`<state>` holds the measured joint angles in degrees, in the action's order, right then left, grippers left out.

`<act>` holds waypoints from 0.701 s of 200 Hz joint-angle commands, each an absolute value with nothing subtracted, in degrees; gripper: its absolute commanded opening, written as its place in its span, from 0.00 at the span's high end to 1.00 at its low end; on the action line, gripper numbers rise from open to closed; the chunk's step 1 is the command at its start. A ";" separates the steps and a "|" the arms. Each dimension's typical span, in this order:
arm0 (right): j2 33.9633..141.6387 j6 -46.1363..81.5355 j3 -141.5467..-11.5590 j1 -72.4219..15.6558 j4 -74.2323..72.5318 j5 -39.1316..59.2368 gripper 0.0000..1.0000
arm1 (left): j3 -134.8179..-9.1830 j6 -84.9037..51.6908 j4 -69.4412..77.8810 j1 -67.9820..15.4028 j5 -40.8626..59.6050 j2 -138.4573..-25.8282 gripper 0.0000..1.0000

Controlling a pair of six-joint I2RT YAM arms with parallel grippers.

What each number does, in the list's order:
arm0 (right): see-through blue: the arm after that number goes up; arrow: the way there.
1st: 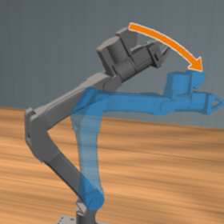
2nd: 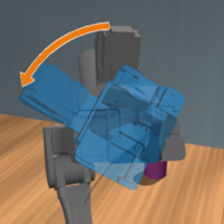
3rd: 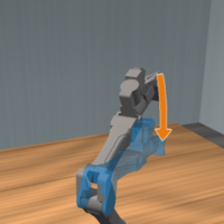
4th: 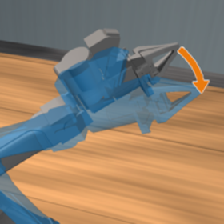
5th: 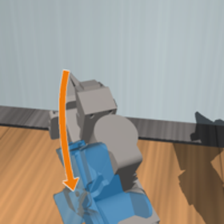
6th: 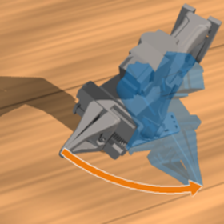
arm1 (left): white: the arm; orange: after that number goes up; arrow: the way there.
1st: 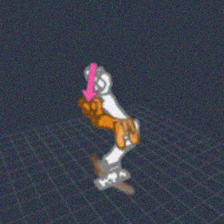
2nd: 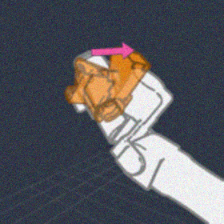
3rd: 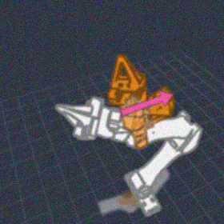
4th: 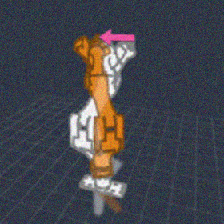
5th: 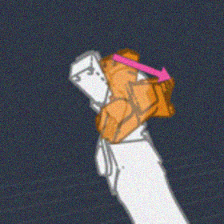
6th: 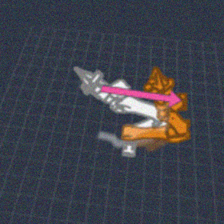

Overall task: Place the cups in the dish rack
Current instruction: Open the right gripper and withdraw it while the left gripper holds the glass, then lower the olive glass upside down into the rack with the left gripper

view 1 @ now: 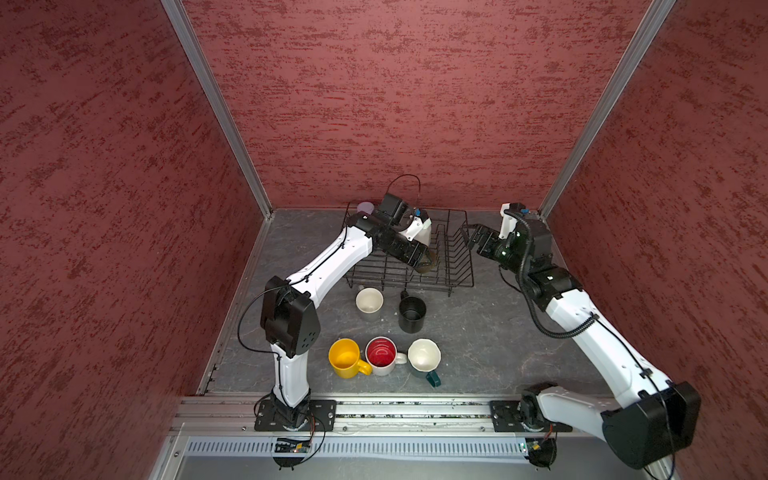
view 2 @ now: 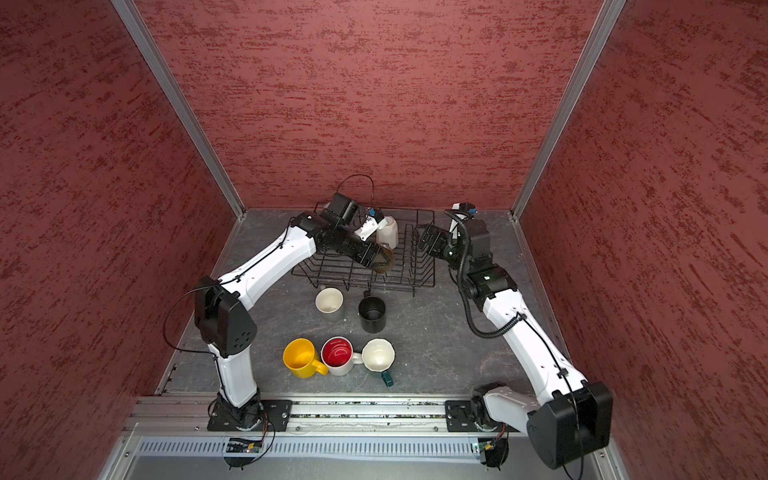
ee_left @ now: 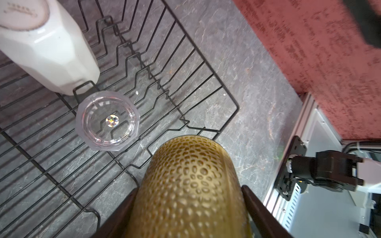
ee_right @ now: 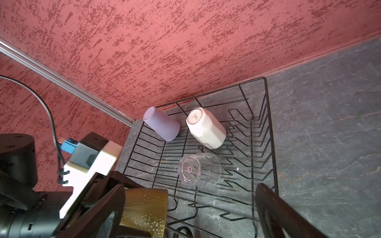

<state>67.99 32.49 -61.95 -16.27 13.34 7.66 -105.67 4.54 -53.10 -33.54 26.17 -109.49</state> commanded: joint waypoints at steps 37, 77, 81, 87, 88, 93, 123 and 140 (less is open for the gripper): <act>66.19 31.82 -60.34 -15.58 13.20 6.86 0.01 | -109.10 4.56 -56.26 -35.03 20.60 -112.83 1.00; 65.48 31.90 -59.39 -15.21 12.86 6.86 0.01 | -109.95 4.58 -57.19 -35.77 18.63 -114.99 1.00; 65.40 31.90 -59.25 -15.21 12.84 6.94 0.01 | -110.09 4.57 -57.22 -35.77 18.40 -115.23 1.00; 65.31 31.97 -59.08 -15.12 12.82 6.94 0.01 | -110.27 4.49 -57.30 -35.86 18.30 -115.54 1.00; 65.31 31.98 -59.07 -15.07 12.83 6.94 0.01 | -110.29 4.49 -57.30 -35.86 18.34 -115.60 1.00; 65.30 31.99 -59.01 -15.04 12.83 6.99 0.01 | -110.36 4.56 -57.30 -35.91 18.29 -115.87 1.00; 64.95 31.96 -58.66 -14.85 12.81 7.03 0.01 | -111.08 4.53 -58.02 -36.38 17.88 -117.30 1.00; 64.80 31.92 -58.39 -14.66 12.85 7.03 0.01 | -111.34 4.73 -58.69 -36.63 17.41 -118.13 1.00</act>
